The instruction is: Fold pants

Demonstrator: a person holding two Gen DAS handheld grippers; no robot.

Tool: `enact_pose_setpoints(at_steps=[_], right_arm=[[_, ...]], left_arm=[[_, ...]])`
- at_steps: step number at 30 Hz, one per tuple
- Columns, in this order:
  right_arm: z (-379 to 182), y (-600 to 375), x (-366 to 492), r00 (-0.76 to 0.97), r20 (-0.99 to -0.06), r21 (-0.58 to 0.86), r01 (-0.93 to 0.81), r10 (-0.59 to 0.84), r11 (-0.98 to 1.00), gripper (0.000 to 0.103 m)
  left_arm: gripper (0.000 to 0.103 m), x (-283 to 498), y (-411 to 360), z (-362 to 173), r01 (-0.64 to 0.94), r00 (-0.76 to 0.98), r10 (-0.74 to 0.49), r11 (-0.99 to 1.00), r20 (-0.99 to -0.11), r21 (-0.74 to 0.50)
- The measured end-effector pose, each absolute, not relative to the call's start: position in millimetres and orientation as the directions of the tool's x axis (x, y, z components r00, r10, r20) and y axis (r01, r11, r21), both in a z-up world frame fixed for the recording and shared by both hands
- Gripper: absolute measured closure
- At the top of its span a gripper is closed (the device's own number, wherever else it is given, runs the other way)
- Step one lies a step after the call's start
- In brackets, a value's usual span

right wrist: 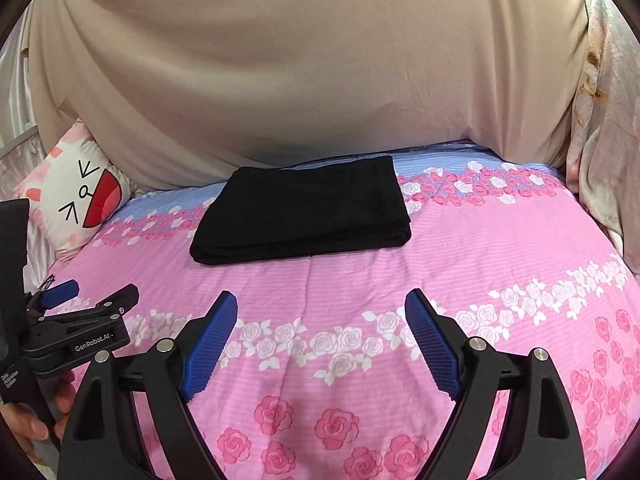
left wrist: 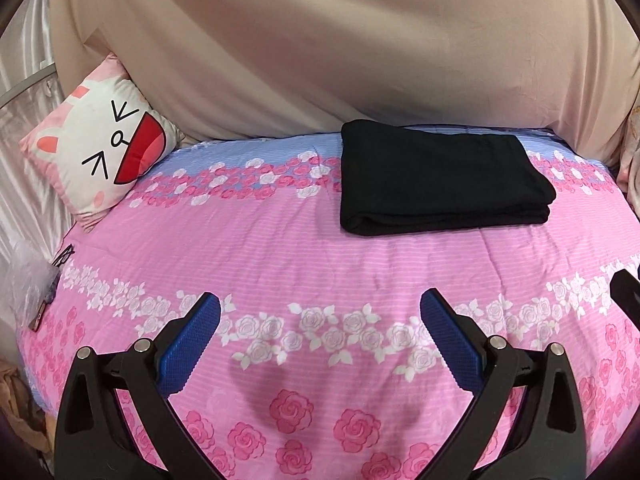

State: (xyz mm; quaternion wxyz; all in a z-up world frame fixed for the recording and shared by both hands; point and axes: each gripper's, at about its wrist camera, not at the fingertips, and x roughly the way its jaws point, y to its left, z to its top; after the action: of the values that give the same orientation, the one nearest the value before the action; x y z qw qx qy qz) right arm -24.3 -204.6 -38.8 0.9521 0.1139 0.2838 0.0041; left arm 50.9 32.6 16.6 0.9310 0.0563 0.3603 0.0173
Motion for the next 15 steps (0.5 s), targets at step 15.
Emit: enact_pose_setpoints(at_steps=[15], right_arm=[[-44.3, -198.9, -22.3, 0.827, -0.559, 0.211, 0.072, 0.060, 0.975, 0.018]], left_arm=[[0.005, 51.0, 35.6, 16.7, 0.014, 0.750, 0.076, 0.991, -0.657, 0.131]])
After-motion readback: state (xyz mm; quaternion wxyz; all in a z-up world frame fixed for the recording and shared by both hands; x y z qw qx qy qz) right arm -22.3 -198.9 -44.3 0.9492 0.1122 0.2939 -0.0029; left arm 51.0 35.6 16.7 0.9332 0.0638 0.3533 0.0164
